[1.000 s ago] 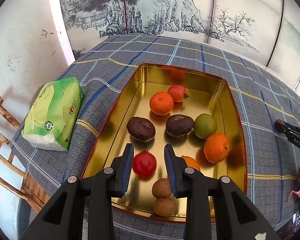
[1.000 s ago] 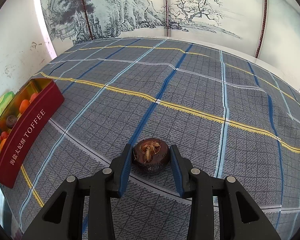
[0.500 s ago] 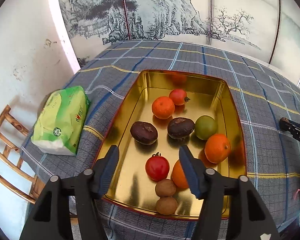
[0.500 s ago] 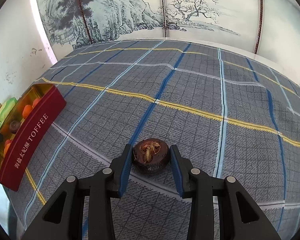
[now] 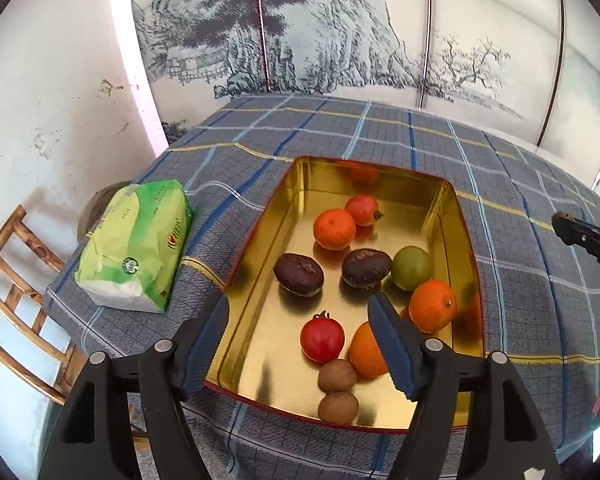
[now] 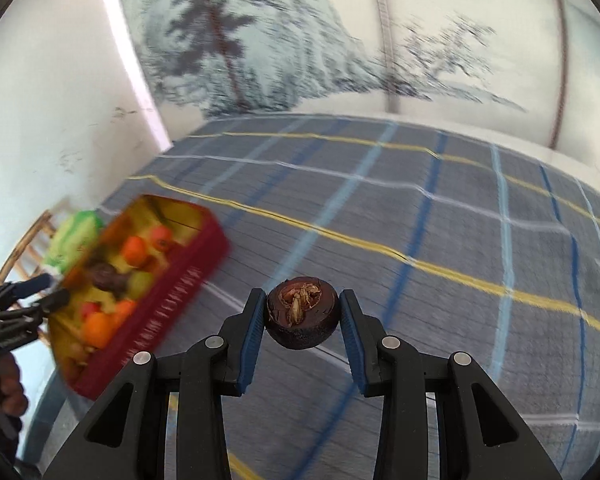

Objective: Organize fruits
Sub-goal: 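Carry the brown fruit over the gold tin with the right gripper, then lower the brown fruit into the tin and open the right gripper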

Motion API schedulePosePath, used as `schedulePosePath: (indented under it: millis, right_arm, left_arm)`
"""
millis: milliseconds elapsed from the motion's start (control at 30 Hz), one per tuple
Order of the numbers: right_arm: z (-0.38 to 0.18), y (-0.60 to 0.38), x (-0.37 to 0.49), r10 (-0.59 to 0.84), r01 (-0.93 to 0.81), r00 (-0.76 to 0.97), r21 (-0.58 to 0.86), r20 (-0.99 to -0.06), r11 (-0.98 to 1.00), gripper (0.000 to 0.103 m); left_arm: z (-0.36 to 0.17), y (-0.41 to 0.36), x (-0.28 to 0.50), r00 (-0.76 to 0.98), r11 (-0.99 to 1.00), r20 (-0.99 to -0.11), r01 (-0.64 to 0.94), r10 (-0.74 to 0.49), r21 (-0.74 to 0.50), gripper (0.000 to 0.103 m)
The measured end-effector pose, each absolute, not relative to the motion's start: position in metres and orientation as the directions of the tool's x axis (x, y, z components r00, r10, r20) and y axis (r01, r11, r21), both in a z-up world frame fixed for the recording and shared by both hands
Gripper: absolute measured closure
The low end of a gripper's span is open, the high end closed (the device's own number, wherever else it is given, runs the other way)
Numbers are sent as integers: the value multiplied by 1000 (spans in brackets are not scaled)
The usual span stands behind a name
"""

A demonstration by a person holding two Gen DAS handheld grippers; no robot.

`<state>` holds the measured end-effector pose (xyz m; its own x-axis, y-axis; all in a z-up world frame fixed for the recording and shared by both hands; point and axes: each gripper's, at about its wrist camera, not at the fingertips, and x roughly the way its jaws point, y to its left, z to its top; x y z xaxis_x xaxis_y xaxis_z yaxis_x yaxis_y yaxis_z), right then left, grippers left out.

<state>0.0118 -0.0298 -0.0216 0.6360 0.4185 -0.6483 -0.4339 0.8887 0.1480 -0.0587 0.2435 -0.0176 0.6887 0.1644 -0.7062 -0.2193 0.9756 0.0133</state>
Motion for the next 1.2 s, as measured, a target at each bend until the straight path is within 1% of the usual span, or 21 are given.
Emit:
schedulePosePath:
  millis: [133,200,333,433,500,633,700,767,967,1100,1200]
  right_arm:
    - [-5,5,7,486,-513,608,157,-628,844,64]
    - [-1,22,7,505,-541,594,154,-626,827,64]
    - [0,52,11,532,-585,563,150,-633,797,64]
    - [-3,72,17,542,-606,544,146,-641,782,64]
    - [-5,81,22,552,-613,527,162,-645,774,64]
    - [-12,97,33,561,-618,500,182,-660,765,64]
    - [-15,105,38,560,-623,489,183,-669,761,64]
    - [-19,113,42,554,-627,482,174,-679,759,64]
    - [-32,127,53,539,-628,462,170,-704,760,64]
    - [-38,133,60,528,-626,453,165,-718,762,64]
    - [-43,136,63,520,-625,450,159,-726,764,64]
  left_arm:
    - [-12,243,-65,715,974,-675,-224,185,30,23]
    - [-9,240,-68,729,977,-659,-211,185,40,23]
    - [-2,233,-76,767,974,-603,-210,218,85,19]
    - [2,232,-81,787,973,-574,-211,226,94,11]
    - [4,234,-84,800,973,-556,-212,224,87,10]
    - [5,236,-85,797,976,-564,-197,214,91,10]
    - [5,236,-87,795,971,-558,-210,236,110,10]
    - [5,239,-89,796,972,-558,-213,234,103,10]
    - [0,247,-82,770,970,-593,-222,235,96,10]
    - [-5,245,-81,764,970,-599,-219,239,108,10]
    - [-6,244,-80,766,969,-595,-219,244,115,8]
